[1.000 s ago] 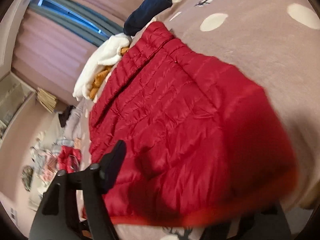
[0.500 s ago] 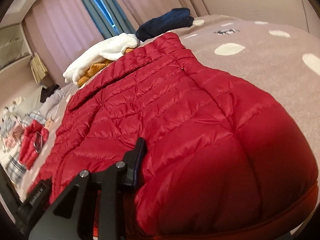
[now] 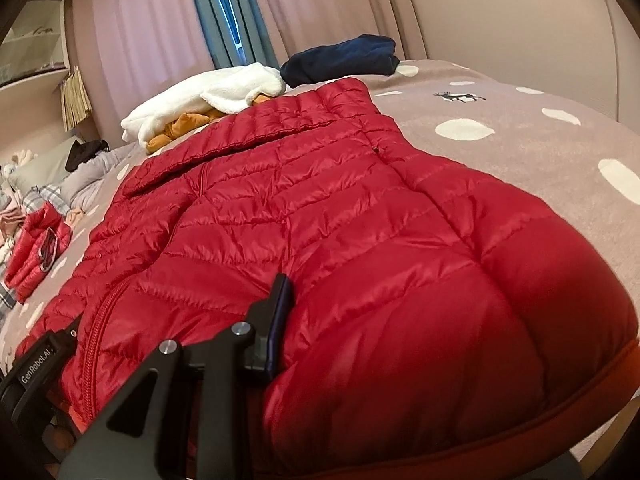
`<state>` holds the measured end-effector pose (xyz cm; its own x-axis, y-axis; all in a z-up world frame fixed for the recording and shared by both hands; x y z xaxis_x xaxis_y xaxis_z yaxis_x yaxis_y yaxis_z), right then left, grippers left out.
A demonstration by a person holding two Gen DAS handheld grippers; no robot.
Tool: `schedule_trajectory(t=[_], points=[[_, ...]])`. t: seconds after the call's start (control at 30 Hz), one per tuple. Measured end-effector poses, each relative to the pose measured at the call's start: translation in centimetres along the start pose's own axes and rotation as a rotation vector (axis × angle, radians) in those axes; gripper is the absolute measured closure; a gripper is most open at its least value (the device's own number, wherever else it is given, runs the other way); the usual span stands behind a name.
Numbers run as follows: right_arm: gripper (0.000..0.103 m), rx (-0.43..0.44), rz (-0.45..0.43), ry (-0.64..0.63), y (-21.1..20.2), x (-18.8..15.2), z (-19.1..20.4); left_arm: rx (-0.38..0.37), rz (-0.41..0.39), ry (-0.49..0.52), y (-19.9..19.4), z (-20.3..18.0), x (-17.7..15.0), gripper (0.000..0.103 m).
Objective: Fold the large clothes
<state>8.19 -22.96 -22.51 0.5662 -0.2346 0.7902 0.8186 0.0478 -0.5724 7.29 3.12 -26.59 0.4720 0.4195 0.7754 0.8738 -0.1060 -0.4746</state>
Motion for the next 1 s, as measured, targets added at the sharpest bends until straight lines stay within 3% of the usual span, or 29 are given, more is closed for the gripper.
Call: schedule_trajectory(t=[0.7, 0.87, 1.0], points=[[0.079, -0.016, -0.012, -0.036, -0.1, -0.3, 0.5, 0.004, -0.007, 0.008, -0.1, -0.2, -0.1, 0.072], [0.079, -0.017, -0.004, -0.031, 0.0, -0.3, 0.5, 0.034, 0.010, 0.028, 0.0, -0.5, 0.3, 0.072], [0.085, 0.004, 0.056, 0.058, -1.0, 0.5, -0.1, 0.115, 0.028, 0.129, -0.9, -1.5, 0.7, 0.075]])
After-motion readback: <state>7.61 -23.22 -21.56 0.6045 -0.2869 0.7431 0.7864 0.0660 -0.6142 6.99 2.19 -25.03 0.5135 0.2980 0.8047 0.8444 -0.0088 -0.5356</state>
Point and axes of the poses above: each gripper's, at about its wrist camera, not at the fingertips, and y roughly the way its jaws point, z to its left, x to its top, the point moved 3 cm from there along y, roughly the way its jaws point, and after that the axes turned 1 degree about -z, right-handed, at the moved point
